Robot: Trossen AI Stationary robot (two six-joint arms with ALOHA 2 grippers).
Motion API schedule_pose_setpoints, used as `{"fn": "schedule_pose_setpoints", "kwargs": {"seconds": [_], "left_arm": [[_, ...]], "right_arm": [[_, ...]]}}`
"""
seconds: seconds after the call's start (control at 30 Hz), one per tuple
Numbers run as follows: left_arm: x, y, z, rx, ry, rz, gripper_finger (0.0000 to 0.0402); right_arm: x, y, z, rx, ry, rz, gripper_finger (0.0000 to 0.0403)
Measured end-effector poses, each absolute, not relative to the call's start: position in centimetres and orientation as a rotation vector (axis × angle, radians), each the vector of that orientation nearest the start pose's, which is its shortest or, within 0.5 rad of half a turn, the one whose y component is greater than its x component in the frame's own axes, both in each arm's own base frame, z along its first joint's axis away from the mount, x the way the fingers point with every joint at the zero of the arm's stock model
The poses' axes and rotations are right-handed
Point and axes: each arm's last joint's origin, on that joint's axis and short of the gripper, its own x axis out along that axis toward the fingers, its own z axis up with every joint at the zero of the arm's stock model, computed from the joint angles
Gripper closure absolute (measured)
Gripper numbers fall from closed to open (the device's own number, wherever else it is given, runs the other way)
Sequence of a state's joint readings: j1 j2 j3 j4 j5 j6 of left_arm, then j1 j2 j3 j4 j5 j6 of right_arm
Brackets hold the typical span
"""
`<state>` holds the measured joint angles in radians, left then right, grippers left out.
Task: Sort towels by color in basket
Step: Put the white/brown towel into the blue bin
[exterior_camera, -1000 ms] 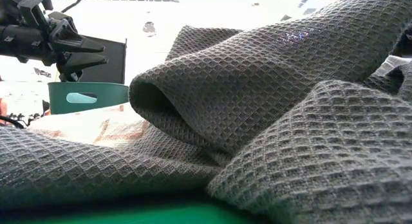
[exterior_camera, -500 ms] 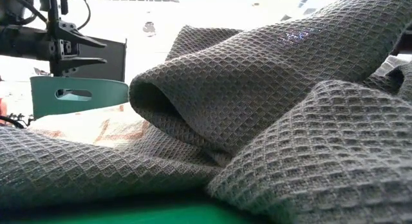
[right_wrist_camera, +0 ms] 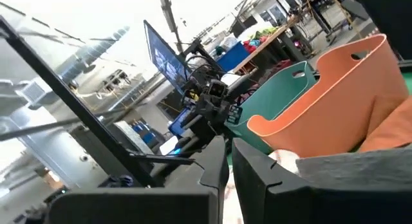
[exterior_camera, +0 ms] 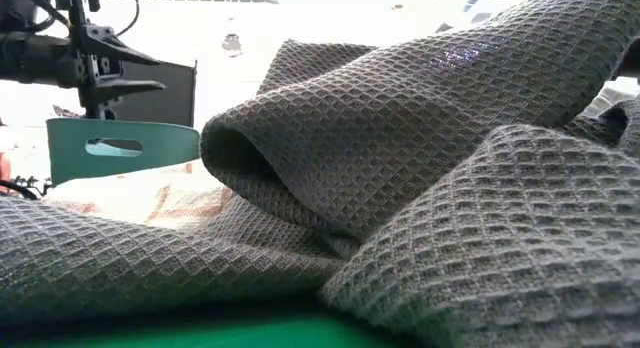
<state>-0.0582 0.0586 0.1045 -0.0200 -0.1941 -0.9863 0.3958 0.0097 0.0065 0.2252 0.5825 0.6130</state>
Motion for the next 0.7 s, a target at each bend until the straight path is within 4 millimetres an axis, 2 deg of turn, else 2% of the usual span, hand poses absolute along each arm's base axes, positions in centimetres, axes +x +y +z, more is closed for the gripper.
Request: {"fn": "schedule_pose_setpoints", "kwargs": {"seconds": [0.1, 0.23, 0.5, 0.6, 0.7], "left_arm": [[9.2, 0.0, 20.1, -0.884, -0.076, 0.097, 0.0294], [8.2, 0.0, 20.9, -0.803, 0.086, 0.156, 0.0294], [5.7, 0.3, 24.2, -0.699, 0.213, 0.254, 0.0294], [6.2, 0.1, 25.1, -0.668, 0.290, 0.201, 0.0294], [7.7, -0.3, 26.3, -0.629, 0.373, 0.122, 0.0294]], "right_arm": [[8.9, 1.9, 18.9, 0.735, -0.265, -0.156, 0.0346], [8.5, 1.6, 20.2, 0.747, -0.320, -0.214, 0.0346], [8.5, 1.3, 22.5, 0.772, -0.350, -0.317, 0.0346], [9.0, 1.4, 23.9, 0.738, -0.308, -0.356, 0.0346], [9.9, 1.5, 25.5, 0.689, -0.241, -0.395, 0.0346]]}}
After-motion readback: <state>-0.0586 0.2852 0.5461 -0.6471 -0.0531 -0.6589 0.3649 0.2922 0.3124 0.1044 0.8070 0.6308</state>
